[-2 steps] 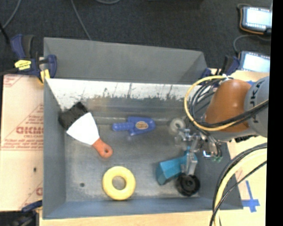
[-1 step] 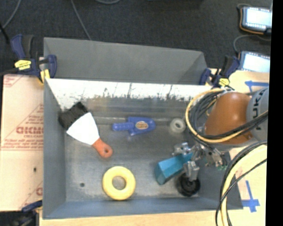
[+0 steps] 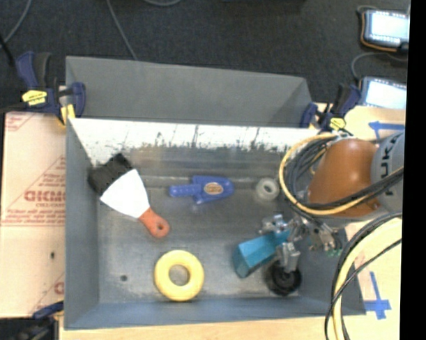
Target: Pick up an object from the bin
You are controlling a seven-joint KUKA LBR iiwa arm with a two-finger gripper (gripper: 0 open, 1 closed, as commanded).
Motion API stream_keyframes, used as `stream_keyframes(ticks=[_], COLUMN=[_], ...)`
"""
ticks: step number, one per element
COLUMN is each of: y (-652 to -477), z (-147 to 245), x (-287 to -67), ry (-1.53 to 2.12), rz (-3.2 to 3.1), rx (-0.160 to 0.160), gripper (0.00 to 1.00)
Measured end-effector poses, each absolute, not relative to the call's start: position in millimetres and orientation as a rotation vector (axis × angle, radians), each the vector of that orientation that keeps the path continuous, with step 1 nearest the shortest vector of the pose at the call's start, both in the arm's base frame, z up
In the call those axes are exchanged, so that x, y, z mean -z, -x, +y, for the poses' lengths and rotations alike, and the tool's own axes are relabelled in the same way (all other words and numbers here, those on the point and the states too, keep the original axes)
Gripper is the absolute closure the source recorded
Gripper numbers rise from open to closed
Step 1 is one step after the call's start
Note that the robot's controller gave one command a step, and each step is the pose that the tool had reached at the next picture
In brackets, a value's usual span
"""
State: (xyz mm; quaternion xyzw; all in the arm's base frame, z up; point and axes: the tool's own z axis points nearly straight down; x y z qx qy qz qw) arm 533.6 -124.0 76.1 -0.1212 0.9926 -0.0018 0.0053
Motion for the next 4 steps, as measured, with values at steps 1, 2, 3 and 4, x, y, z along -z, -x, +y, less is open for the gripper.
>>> stream_keyframes(ticks=[1,2,3,4], y=[-533.6,-532.5,-532.5,-532.5], z=[-124,-116,-116,-116], x=[-76,-170,-170,-170], ry=[0.381,0.384,0.385,0.385], rz=[3.108,3.104,3.104,3.104], rx=[0.006,0.007,0.008,0.008], gripper=[1.0,1.0,0.0,0.0])
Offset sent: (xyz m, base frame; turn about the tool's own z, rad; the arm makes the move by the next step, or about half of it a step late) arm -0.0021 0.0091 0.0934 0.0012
